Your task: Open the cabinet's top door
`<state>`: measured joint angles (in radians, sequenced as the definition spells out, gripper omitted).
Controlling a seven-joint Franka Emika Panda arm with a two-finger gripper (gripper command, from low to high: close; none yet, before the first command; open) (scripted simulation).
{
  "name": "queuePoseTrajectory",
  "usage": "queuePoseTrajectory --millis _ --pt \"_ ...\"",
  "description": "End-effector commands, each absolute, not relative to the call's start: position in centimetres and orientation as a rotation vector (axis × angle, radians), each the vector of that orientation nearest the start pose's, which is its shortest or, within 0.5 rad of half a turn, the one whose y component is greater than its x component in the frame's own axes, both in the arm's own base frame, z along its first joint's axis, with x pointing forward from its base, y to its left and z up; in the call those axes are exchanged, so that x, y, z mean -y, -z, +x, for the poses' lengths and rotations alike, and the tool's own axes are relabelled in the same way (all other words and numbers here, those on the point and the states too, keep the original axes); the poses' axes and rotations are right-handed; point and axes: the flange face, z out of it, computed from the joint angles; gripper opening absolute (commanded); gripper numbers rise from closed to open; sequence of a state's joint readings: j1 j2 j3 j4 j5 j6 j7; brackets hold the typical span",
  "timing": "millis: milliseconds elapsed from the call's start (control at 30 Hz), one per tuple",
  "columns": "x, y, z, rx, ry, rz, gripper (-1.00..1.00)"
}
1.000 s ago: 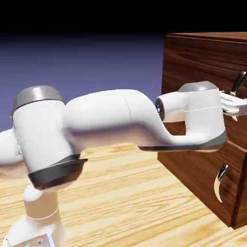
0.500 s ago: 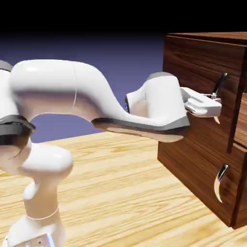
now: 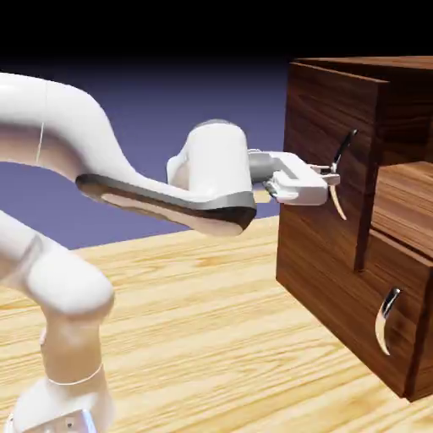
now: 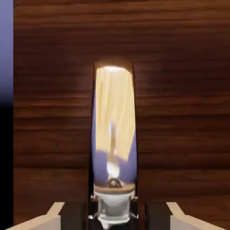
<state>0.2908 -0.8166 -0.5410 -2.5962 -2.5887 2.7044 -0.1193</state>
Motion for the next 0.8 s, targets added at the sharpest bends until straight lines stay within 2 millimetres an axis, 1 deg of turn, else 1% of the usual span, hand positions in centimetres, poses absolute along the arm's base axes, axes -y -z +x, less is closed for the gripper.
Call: queuePoseTrajectory --millis 0,167,333,767 --pt "8.6 -52.0 34.5 -1.329 -0.334 0.856 -1.00" --pt "5.8 -52.0 31.1 -1.288 -0.267 0.910 -1.00" --pt "3.2 -52.0 28.5 -1.252 -0.210 0.955 -1.00" --pt "-3.0 -52.0 23.4 -1.172 -0.089 1.046 -1.00"
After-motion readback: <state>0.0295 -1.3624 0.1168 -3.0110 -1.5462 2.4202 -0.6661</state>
